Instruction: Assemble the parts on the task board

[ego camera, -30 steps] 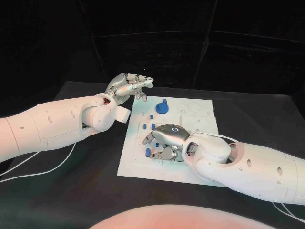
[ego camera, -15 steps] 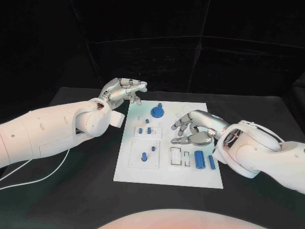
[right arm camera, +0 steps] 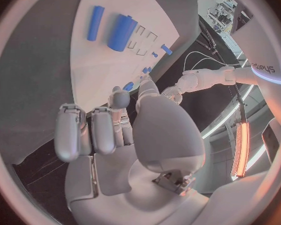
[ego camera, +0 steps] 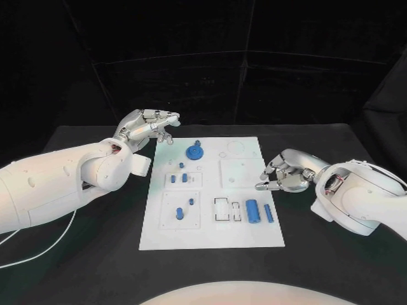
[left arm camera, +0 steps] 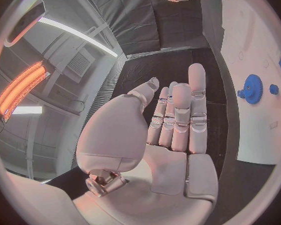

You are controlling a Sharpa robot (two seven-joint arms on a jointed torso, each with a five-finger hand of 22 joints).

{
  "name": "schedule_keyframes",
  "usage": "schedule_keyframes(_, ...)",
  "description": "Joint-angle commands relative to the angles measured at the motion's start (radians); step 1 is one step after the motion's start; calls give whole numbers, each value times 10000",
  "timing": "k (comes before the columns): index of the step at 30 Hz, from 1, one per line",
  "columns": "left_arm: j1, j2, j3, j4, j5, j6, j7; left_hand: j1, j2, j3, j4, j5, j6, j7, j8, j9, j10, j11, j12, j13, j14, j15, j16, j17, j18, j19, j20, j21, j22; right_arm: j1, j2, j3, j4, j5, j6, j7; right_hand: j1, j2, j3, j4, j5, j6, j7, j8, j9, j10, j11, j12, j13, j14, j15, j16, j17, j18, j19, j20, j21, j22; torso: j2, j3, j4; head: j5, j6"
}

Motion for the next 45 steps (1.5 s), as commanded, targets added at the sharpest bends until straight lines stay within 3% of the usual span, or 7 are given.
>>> schedule_keyframes(1, 11, -12, 3, 41, 39, 21, 80, 88, 29, -52, -15, 11, -100, 4, 61, 3, -78, 17, 49, 14, -84, -11, -31, -12, 132, -19, 33, -48, -13, -85, -77, -8, 227, -1215, 604, -1378, -567, -6, -274, 54, 170, 6, -90, 227, 78, 39, -11, 599, 875, 467, -76, 120, 210, -146, 88, -25, 91, 765, -6, -12, -14, -109, 7)
schedule_keyframes(4, 10, -17, 0, 59, 39, 28, 85, 88, 29, -52, -15, 11, -100, 4, 61, 3, -78, 17, 49, 14, -84, -11, -31, -12, 132, -19, 33, -48, -13, -216, -60, -16, 333, -1677, 900, -1817, -1226, -167, -382, 83, 81, -65, -94, 366, 134, -5, 13, 771, 1218, 457, -65, 145, 257, -144, 69, -17, 89, 765, -9, -19, -16, -164, 23)
schedule_keyframes(9, 9, -27, -4, 70, 39, 37, 92, 88, 29, -52, -15, 11, -100, 4, 61, 3, -78, 17, 49, 14, -84, -11, -31, -12, 132, -19, 33, -48, -13, -529, 133, -24, 379, -2256, 1165, -2145, -1514, -186, -276, 72, -19, -57, -117, 611, 257, 53, -18, 1129, 1783, 478, -74, 239, 453, -161, 111, -17, 137, 850, 0, -6, -4, -201, 9)
schedule_keyframes(16, 2, -41, -7, 71, 39, 48, 90, 88, 29, -52, -15, 11, -100, 4, 61, 3, -78, 17, 49, 14, -84, -11, -31, -12, 132, -19, 33, -48, -13, -828, 392, -26, 311, -2484, 1338, -2165, -1472, -130, -186, 56, 42, -100, -135, 779, 354, 119, -33, 1399, 2204, 503, -85, 323, 622, -176, 148, -25, 178, 918, -3, -11, 10, -208, -23)
schedule_keyframes(23, -2, -48, -10, 71, 39, 54, 88, 88, 29, -52, -15, 11, -100, 4, 61, 3, -78, 17, 49, 14, -84, -11, -31, -12, 132, -19, 33, -48, -13, -938, 656, -26, 130, -2618, 1409, -2136, -1305, -72, -136, 40, 103, -147, -145, 909, 430, 111, -41, 1451, 2364, 508, -90, 355, 683, -181, 158, -30, 194, 945, 0, -18, 5, -213, -48)
schedule_keyframes(33, -13, -51, -13, 70, 39, 69, 86, 97, 39, -65, -15, 9, -94, -1, 73, 6, -78, 14, 65, 18, -85, -11, -23, -12, 133, -16, 34, -55, -19, -1102, 1113, -26, -214, -2771, 1321, -2087, -995, 185, -94, 15, 352, -264, -148, 1104, 550, 89, -44, 1472, 2581, 508, -92, 381, 741, -183, 159, -31, 206, 968, 6, -11, 12, -193, -81)
schedule_keyframes(45, -21, -65, -15, 72, 39, 78, 74, 97, 39, -65, -15, 9, -94, -1, 73, 6, -78, 14, 65, 18, -85, -11, -23, -12, 133, -16, 34, -55, -19, -1390, 1457, -24, -471, -2809, 1502, -2110, -227, 572, -131, -107, 1415, -343, -177, 1417, 742, 168, -74, 1601, 3020, 519, -112, 426, 852, -187, 166, -45, 223, 1005, 7, -19, 4, -168, -129)
